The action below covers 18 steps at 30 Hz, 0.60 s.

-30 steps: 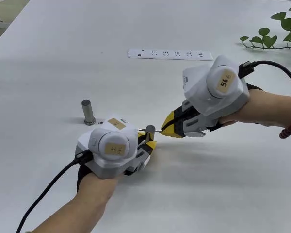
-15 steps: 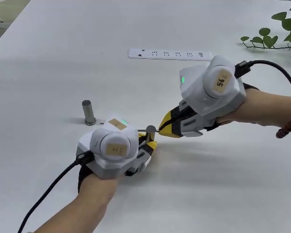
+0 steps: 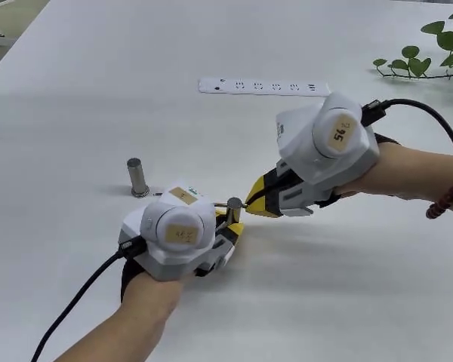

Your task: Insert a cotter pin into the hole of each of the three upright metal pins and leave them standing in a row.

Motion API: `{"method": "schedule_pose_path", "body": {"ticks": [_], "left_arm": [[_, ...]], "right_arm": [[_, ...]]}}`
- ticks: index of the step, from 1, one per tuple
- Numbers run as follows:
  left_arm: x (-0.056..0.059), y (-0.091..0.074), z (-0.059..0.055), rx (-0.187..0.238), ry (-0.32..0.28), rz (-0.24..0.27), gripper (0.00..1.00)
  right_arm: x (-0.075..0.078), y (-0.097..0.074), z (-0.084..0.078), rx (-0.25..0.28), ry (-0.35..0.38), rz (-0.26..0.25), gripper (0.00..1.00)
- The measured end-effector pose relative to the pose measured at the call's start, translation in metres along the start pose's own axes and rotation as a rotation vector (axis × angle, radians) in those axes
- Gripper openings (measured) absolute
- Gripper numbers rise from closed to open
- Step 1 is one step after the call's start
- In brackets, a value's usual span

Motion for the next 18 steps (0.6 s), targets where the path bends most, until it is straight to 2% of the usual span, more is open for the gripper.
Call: {"method": "schedule_pose_path", "body": {"ticks": [3, 5, 18], "left_arm": [[0.000, -0.002, -0.003, -0.028, 0.011, -0.002, 0.11], [0.000, -0.004, -0.006, -0.043, 0.015, 0.000, 0.12], [-0.003, -0.024, -0.004, -0.041, 0.002, -0.007, 0.24]], "right_arm": [[-0.001, 0.000, 0.000, 0.001, 0.010, -0.002, 0.01], [0.000, 0.001, 0.000, 0.006, 0.031, -0.007, 0.04], [0.004, 0.008, 0.006, 0.050, 0.107, -0.008, 0.13]]}}
Point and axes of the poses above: the centre of the closed fingertips' face, and the gripper's own axes: y roughly forward along the fingers, x roughly to its right, z roughly out of its top, the point moved 9 cm from there along -y, roughly backward along the fingers, and after that the axes turned 4 degrees about x, right-handed, at the moved point
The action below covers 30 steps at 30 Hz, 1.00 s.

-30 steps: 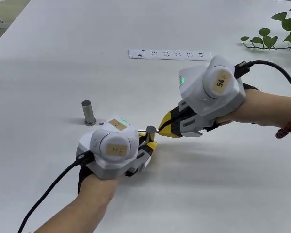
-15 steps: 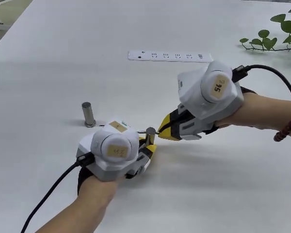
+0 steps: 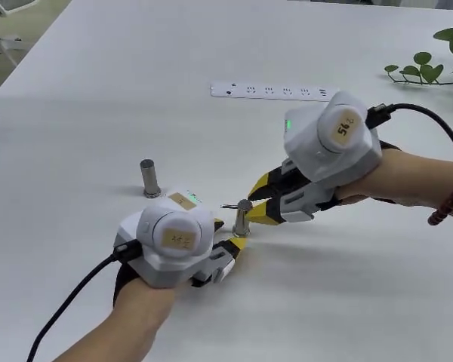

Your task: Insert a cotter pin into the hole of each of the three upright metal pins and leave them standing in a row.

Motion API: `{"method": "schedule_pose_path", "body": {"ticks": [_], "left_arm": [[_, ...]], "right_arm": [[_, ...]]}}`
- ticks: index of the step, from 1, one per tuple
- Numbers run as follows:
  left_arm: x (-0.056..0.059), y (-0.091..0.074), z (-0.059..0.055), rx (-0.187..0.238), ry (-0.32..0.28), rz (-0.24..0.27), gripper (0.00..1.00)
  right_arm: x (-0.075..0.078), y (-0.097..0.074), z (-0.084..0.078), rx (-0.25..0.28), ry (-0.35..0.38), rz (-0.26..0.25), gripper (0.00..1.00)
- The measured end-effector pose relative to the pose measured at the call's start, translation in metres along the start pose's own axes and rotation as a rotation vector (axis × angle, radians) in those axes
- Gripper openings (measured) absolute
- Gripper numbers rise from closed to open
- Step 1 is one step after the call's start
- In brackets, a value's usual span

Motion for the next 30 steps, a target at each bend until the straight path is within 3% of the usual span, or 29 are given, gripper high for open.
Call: {"method": "schedule_pose_path", "body": {"ticks": [11, 20, 26, 30], "left_arm": [[0.001, -0.015, 0.006, 0.030, -0.021, -0.030, 0.32], [0.002, -0.029, 0.011, 0.057, -0.032, -0.046, 0.37], [-0.001, -0.040, 0.011, 0.074, -0.060, -0.042, 0.41], [-0.004, -0.048, 0.011, 0.082, -0.041, -0.028, 0.46]], "right_arm": [[-0.002, 0.011, 0.000, -0.001, 0.013, 0.014, 0.10], [-0.002, 0.011, 0.001, 0.007, 0.018, 0.023, 0.09], [-0.004, 0.010, 0.001, 0.020, 0.032, 0.032, 0.08], [-0.007, 0.010, 0.003, 0.022, 0.013, 0.037, 0.08]]}}
Point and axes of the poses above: the centre of the closed fingertips' face, and the gripper's own axes: y roughly forward along the fingers, x roughly to its right, z roughly out of its top, the point moved 9 cm from there along -y, roughly backward along the fingers, and after that the axes turned 4 degrees about x, right-handed, at the moved point
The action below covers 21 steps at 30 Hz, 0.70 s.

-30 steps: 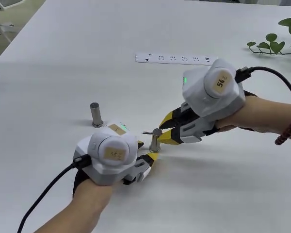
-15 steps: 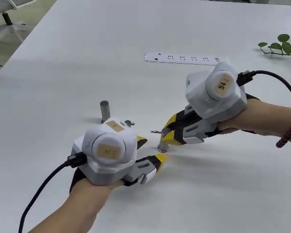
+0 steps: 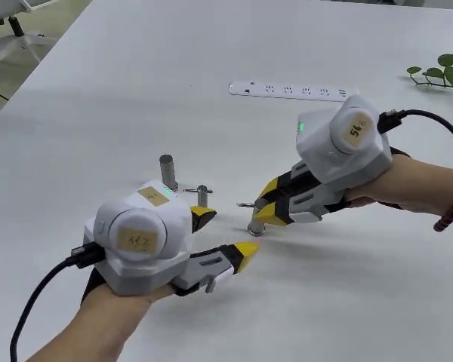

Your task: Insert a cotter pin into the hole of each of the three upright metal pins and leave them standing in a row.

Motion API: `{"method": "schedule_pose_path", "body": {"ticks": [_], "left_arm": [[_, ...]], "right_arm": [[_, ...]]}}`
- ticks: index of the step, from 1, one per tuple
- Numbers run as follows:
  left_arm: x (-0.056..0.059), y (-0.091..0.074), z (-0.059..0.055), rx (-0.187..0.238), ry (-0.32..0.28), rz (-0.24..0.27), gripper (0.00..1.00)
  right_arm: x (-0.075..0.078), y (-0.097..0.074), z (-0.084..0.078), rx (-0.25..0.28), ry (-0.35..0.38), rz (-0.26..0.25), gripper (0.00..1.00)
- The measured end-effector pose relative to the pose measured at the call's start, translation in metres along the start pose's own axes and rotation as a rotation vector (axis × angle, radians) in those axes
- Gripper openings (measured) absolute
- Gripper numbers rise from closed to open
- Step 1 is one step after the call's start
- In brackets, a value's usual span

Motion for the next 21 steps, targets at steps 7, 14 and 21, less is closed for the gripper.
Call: {"method": "schedule_pose_path", "body": {"ticks": [7, 14, 21], "left_arm": [[-0.008, -0.013, 0.006, 0.038, -0.003, 0.019, 0.58], [-0.015, -0.023, 0.012, 0.076, -0.020, 0.038, 0.68], [-0.020, -0.030, 0.013, 0.077, 0.000, 0.048, 0.77]], "right_arm": [[0.002, 0.001, 0.000, -0.004, 0.011, 0.016, 0.08], [0.005, 0.002, 0.000, -0.010, 0.016, 0.021, 0.08], [0.009, 0.000, 0.003, -0.007, 0.023, 0.019, 0.08]]}}
Point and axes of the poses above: the centre of the closed fingertips' face, and the gripper's own axes: y roughly forward along the fingers, x roughly to its right, z roughly out of its top, the point moved 9 cm from there along -y, roughly backward along the fingers, and after that the axes turned 4 degrees about x, right-handed, at the moved point
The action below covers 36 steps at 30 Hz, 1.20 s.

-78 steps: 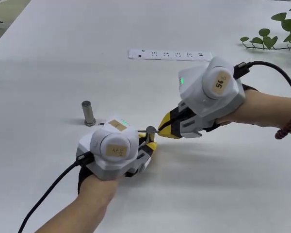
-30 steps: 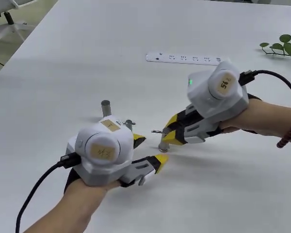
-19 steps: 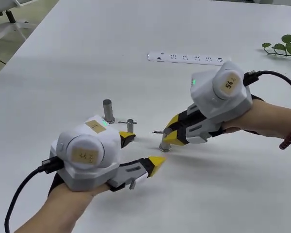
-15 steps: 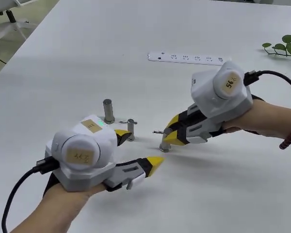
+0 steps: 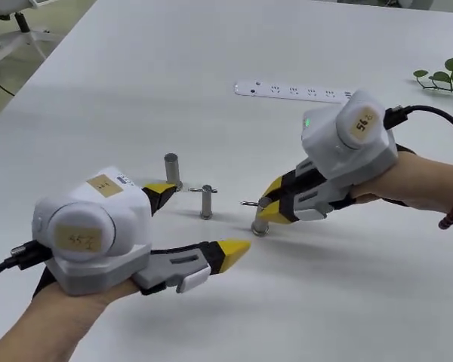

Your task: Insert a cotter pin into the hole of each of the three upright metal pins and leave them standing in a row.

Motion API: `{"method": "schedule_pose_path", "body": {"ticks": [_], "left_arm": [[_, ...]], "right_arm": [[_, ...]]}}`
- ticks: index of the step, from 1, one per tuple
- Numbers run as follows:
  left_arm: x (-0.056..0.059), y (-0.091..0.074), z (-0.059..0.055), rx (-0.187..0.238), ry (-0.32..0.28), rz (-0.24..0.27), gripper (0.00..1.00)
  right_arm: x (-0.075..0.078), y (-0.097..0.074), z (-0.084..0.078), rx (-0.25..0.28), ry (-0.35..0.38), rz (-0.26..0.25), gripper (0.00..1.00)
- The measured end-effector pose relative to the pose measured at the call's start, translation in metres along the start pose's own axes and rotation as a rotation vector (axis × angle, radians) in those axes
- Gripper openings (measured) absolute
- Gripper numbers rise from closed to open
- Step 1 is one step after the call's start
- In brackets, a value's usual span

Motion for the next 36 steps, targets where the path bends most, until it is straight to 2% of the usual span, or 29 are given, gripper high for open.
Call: {"method": "schedule_pose_path", "body": {"ticks": [11, 27, 31, 36], "left_arm": [[-0.006, -0.007, 0.000, -0.003, 0.017, 0.011, 0.87], [-0.008, -0.014, 0.005, -0.011, 0.046, 0.006, 0.90], [-0.009, -0.015, 0.005, -0.012, 0.051, 0.003, 0.90], [-0.010, -0.015, 0.005, -0.015, 0.053, 0.003, 0.90]], "right_arm": [[0.010, -0.003, 0.005, -0.010, 0.000, -0.005, 0.08], [0.020, 0.002, 0.005, -0.031, 0.004, 0.013, 0.08], [0.026, 0.002, 0.003, -0.020, 0.023, 0.022, 0.08], [0.025, 0.003, 0.002, -0.019, 0.017, 0.040, 0.08]]}}
Point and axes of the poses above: the centre of the closed fingertips' face, and the gripper's own axes: y roughly forward along the fingers, x roughly to its right, z roughly out of its top, the point moved 9 cm from there along -y, roughly backward along the fingers, and after that the axes turned 4 degrees about x, right-handed, at the moved point
